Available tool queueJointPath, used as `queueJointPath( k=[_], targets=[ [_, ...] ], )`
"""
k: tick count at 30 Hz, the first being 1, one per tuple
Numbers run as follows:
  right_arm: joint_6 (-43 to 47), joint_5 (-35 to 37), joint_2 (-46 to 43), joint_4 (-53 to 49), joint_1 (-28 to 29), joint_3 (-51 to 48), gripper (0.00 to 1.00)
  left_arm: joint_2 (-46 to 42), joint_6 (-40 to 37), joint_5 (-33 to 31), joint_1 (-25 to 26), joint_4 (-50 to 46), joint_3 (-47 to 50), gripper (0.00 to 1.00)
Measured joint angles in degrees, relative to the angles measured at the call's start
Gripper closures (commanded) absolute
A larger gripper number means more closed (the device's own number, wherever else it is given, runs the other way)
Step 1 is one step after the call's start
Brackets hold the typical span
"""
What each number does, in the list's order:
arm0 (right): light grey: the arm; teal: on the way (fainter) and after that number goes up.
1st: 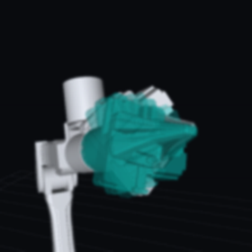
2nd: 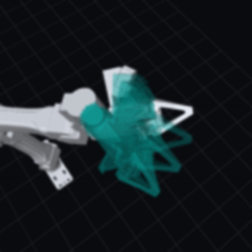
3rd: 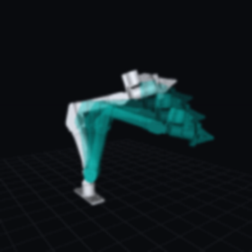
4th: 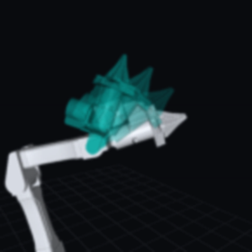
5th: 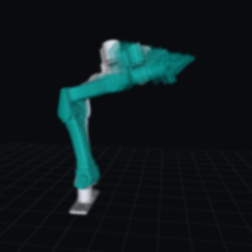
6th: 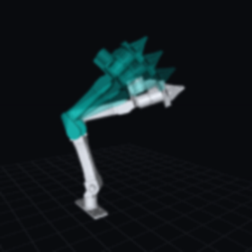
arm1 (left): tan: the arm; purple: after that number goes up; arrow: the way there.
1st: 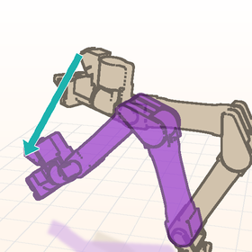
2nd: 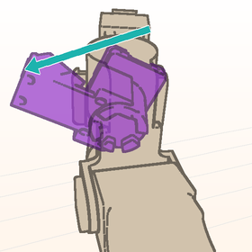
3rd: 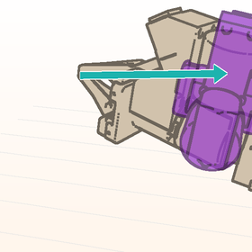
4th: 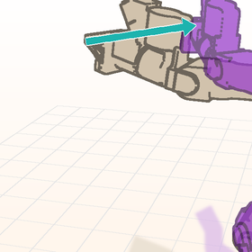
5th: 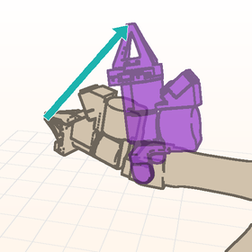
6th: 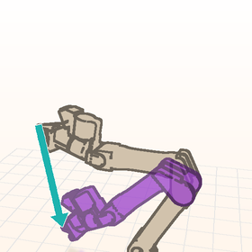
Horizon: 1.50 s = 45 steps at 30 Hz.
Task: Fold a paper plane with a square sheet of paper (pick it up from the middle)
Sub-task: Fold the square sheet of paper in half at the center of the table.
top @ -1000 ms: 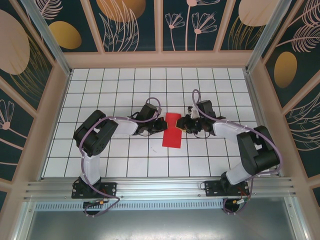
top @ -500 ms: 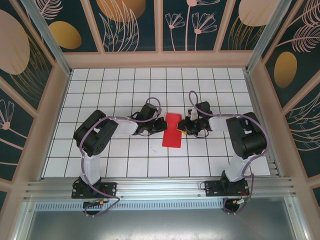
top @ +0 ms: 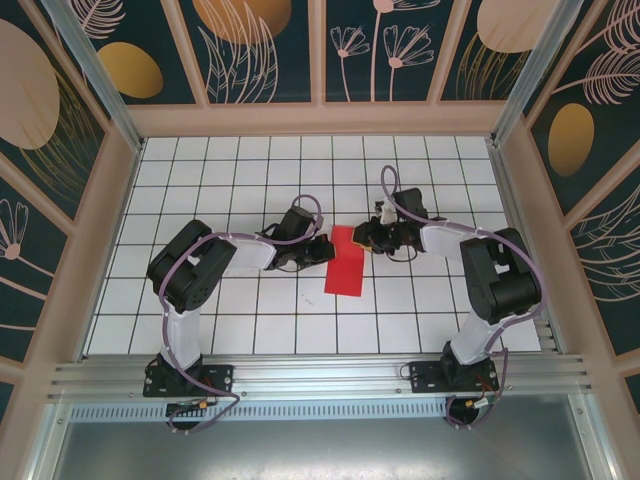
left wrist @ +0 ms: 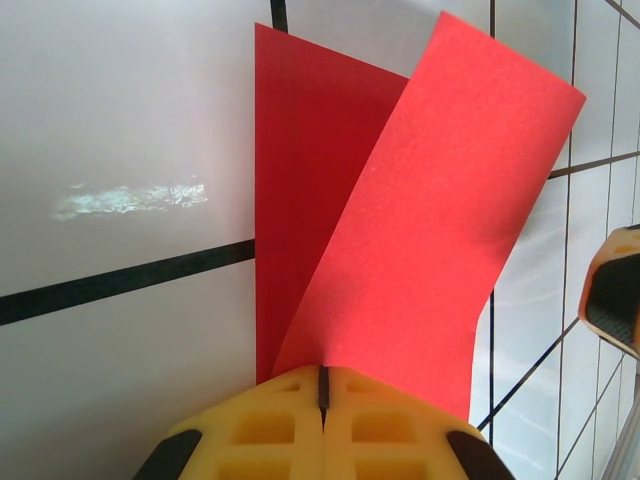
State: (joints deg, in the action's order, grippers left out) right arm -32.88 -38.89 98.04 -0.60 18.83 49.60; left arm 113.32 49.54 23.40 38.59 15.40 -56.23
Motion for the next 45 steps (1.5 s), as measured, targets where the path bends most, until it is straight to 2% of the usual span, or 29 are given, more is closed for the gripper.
queueJointPath(
  k=[8, 27, 37, 45],
  targets=[
    [0.72, 1.29, 6.34, 0.07, -0.48, 0.0, 0.74, 0.0, 0.0, -0.02, 0.0, -0.11, -0.04, 1.0],
    [1.53, -0.11, 5.49, -3.02, -1.7, 7.74, 0.73, 0.07, -0.02, 0.07, 0.0, -0.17, -0.15, 1.0],
    [2.19, 0.44, 11.69, -2.82, -1.95, 7.78, 0.73, 0.07, -0.02, 0.07, 0.0, -0.17, -0.15, 1.0],
    [2.6, 0.98, 11.72, -4.0, -2.12, 8.55, 0.72, 0.11, -0.35, 0.13, 0.0, -0.22, -0.26, 1.0]
  ],
)
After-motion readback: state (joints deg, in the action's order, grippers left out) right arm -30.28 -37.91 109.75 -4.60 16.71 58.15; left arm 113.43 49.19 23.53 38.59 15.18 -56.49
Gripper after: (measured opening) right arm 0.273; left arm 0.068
